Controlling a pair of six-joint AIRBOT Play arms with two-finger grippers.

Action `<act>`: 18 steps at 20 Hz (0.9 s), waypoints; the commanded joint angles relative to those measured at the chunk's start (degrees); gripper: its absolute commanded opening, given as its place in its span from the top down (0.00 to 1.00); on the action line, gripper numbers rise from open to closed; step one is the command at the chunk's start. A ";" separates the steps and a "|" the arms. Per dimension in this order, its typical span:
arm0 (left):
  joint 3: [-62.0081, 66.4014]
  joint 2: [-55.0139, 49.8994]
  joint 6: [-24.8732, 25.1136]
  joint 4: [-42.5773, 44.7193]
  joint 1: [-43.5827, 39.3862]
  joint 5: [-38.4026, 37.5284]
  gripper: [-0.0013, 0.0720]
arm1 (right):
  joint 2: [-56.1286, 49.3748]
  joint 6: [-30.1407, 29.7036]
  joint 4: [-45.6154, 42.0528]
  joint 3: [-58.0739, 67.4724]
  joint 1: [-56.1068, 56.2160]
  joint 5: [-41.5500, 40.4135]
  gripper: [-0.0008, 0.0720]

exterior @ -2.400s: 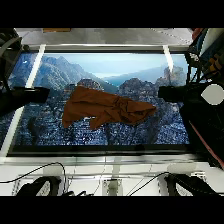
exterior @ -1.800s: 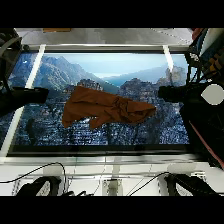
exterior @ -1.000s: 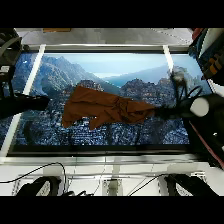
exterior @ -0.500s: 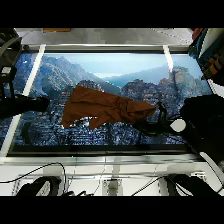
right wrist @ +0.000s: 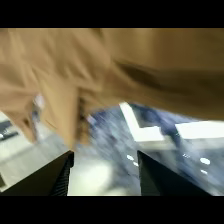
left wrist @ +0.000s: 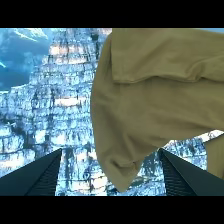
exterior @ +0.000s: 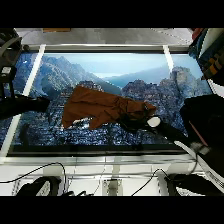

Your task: Fold the clothes and pants, and hang the long-sleeved shirts on hangers.

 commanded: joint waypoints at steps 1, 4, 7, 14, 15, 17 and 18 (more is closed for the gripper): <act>0.00 -0.02 0.02 0.02 0.07 0.07 0.03 | -8.48 3.98 2.14 7.69 2.12 -2.99 0.39; 0.00 -0.02 0.00 0.02 0.07 0.07 0.03 | -12.17 7.37 2.01 11.26 2.12 -3.69 0.46; 0.00 -0.02 0.00 0.02 0.07 0.33 0.03 | -12.50 8.48 1.79 11.82 2.12 -7.91 0.46; 0.00 -0.02 0.02 0.02 0.04 0.94 0.03 | -12.72 14.40 1.75 11.82 2.05 -13.53 0.68; 0.00 -0.04 0.02 0.04 0.07 0.92 0.03 | -12.72 14.40 1.75 11.82 2.05 -13.86 0.77; 0.00 -0.63 0.00 0.04 0.07 0.92 0.03 | -12.66 14.38 1.73 11.85 2.05 -13.92 0.90; 0.00 -1.11 0.00 0.02 0.07 0.90 0.03 | -12.50 14.38 1.70 11.85 2.05 -13.79 0.96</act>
